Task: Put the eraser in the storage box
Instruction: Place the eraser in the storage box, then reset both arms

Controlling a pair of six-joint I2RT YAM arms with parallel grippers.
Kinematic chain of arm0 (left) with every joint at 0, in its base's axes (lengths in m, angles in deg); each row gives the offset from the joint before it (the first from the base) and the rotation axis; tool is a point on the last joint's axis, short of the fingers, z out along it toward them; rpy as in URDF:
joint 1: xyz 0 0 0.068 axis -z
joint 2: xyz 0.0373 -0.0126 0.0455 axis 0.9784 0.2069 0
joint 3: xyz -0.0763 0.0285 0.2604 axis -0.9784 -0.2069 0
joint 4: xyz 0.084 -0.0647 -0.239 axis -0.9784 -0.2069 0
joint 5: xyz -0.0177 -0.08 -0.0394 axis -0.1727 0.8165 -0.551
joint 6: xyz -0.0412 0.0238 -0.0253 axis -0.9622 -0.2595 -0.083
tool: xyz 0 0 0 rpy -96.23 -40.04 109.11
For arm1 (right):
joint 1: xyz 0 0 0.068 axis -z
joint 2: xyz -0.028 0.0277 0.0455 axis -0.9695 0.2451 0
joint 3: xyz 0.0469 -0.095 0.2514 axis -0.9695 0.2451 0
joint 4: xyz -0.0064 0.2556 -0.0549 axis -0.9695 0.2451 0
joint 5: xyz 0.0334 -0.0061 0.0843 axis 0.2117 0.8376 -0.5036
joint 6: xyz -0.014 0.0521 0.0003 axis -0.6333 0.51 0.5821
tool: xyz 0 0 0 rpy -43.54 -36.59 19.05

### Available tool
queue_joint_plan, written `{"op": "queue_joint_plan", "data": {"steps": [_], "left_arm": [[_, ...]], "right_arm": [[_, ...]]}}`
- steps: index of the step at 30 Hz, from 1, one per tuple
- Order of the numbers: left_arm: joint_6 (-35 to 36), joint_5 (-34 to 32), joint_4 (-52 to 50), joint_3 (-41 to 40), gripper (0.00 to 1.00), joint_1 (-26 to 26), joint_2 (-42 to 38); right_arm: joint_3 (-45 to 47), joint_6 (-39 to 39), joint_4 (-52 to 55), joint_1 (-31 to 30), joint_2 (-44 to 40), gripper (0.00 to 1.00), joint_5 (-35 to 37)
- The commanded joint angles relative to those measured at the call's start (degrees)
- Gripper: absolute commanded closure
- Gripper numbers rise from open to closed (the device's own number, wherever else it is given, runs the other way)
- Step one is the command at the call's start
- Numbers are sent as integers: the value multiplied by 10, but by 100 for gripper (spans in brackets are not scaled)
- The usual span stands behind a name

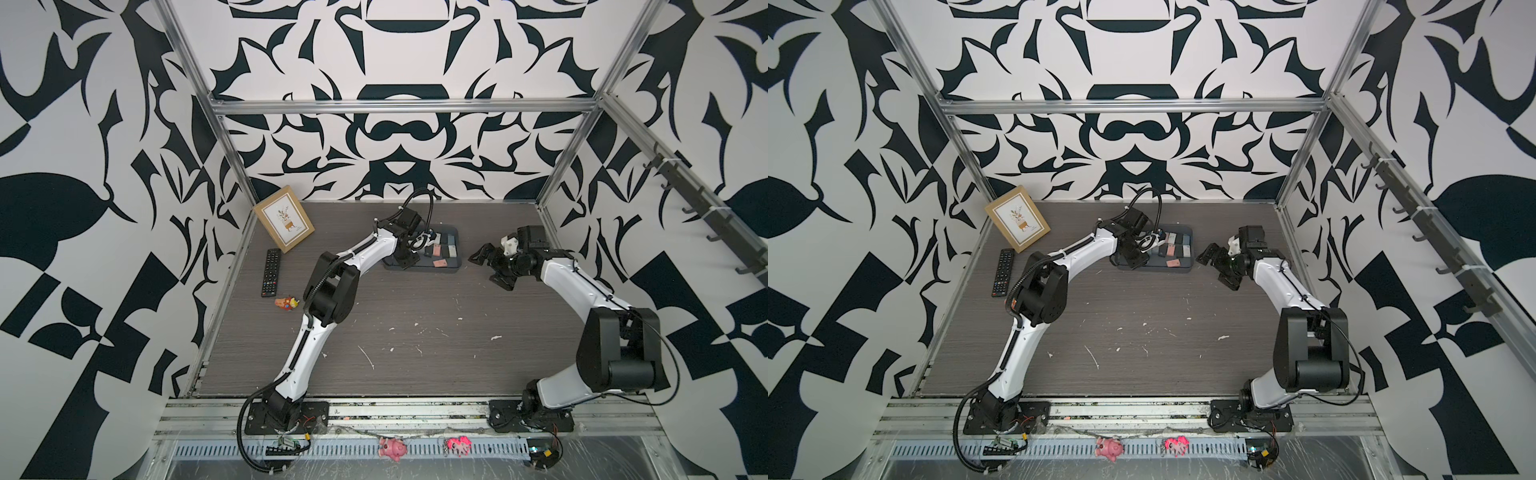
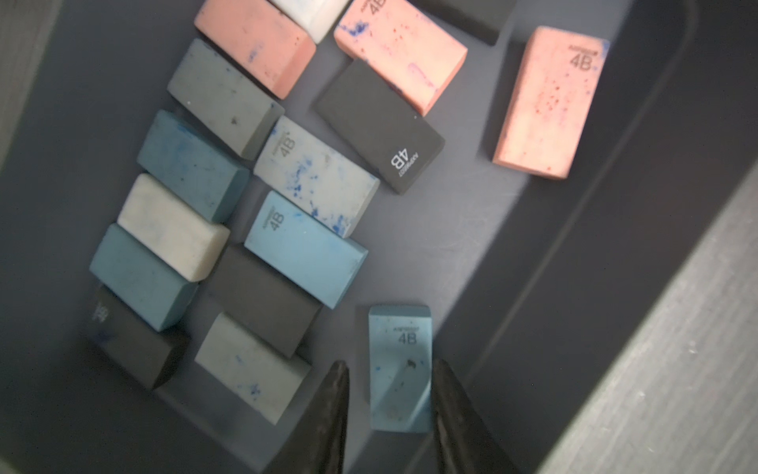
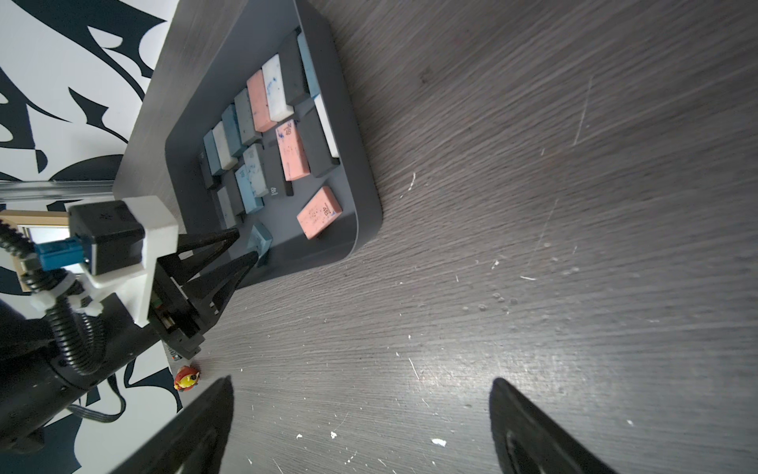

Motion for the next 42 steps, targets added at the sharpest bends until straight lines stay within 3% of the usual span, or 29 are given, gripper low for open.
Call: {"op": "queue_joint_plan", "data": {"steps": [1,14,20,24,34,37,42], "left_arm": [[-5,5,-11,14,60,-2,0],[-87,44,1,10,35,-28,-92],[-165,108,43,-41,17,-64,-168],[-219,151,82,-92,0,-97,-235],[-347,169,186,-314,1,-224,-444],[-389,137,206,-396,1,-286,-501],[-418,19,256,-552,1,-377,-577]], "right_arm": [[-27,0,-3,3,-4,2,0],[-48,-3,11,3,-18,2,-1],[-81,-28,27,3,-17,2,10],[-106,-63,50,3,-15,2,59],[-87,-135,-2,5,-26,2,212],[-50,-162,-53,5,-41,2,264],[72,-225,-184,5,-81,1,366]]}}
